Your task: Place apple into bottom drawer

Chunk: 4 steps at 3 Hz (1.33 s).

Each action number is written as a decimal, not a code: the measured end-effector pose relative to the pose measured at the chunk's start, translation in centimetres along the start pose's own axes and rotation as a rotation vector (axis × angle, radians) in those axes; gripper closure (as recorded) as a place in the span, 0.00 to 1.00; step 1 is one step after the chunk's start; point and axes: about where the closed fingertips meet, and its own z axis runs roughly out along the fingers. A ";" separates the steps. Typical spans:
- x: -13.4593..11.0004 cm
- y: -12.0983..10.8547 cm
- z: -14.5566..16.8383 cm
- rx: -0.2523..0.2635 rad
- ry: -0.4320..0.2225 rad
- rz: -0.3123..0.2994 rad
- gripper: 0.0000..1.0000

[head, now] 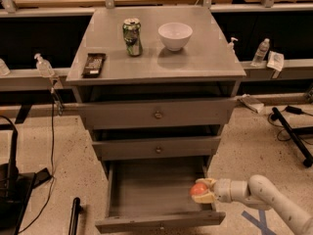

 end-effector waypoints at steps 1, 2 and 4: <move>1.9 0.1 1.2 -0.015 0.011 0.017 1.00; 1.9 0.1 1.2 -0.015 0.011 0.017 1.00; 0.7 -1.8 7.0 0.012 0.020 -0.056 1.00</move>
Offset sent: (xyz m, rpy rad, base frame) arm -0.0042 0.0060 -0.0252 -0.0222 0.0245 0.0396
